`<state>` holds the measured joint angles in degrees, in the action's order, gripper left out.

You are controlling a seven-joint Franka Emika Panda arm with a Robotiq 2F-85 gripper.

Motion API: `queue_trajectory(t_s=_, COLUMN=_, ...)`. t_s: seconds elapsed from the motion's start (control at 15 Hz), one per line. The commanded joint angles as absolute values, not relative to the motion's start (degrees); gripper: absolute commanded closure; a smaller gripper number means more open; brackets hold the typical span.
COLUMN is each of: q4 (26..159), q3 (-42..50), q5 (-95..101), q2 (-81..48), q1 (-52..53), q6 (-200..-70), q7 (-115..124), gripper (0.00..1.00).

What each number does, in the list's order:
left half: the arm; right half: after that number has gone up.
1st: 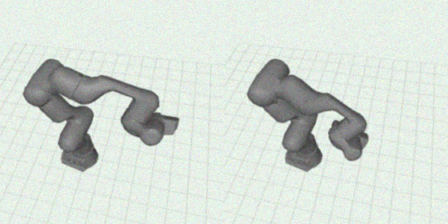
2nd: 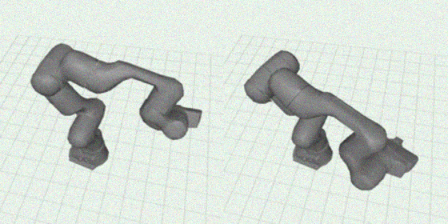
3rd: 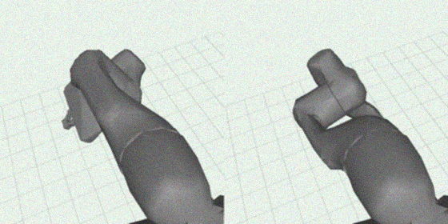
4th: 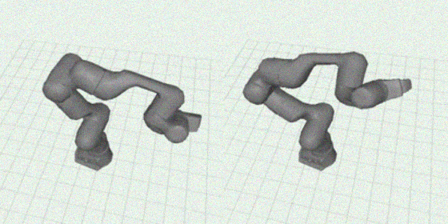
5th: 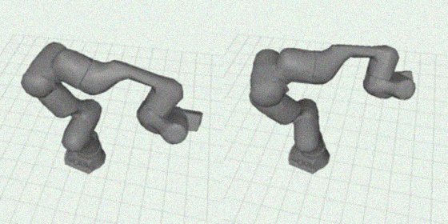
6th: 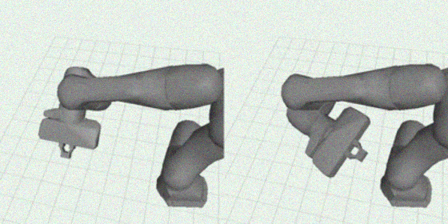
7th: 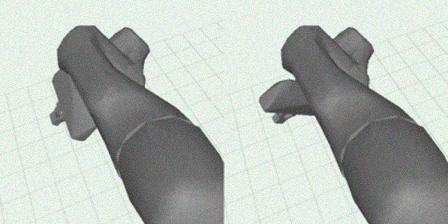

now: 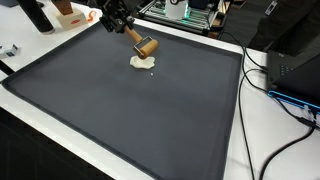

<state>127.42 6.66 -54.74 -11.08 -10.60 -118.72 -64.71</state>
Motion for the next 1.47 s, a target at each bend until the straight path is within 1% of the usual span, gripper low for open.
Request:
queue_trajectory(t_s=0.0, q4=126.7, q3=6.9, q5=-56.3, q2=-11.3, q1=-11.2, q6=-116.4, q7=-64.1, gripper=0.77)
queue_trajectory(t_s=0.4, q4=126.8, q3=7.0, q5=-55.0, q2=-10.6, q1=-10.7, q6=-116.4, q7=-57.5, gripper=0.77)
queue_trajectory(t_s=0.87, q4=126.7, q3=6.9, q5=-51.7, q2=-8.3, q1=-9.3, q6=-119.4, q7=-44.0, gripper=0.77)
queue_trajectory(t_s=1.07, q4=126.7, q3=6.7, q5=-47.9, q2=-6.4, q1=-8.5, q6=-121.1, q7=-37.7, gripper=0.77)
queue_trajectory(t_s=1.2, q4=126.5, q3=6.5, q5=-43.9, q2=-4.9, q1=-8.1, q6=-120.0, q7=-33.8, gripper=0.77)
queue_trajectory(t_s=1.4, q4=126.5, q3=6.0, q5=-35.7, q2=-2.2, q1=-7.0, q6=-120.6, q7=-25.9, gripper=0.77)
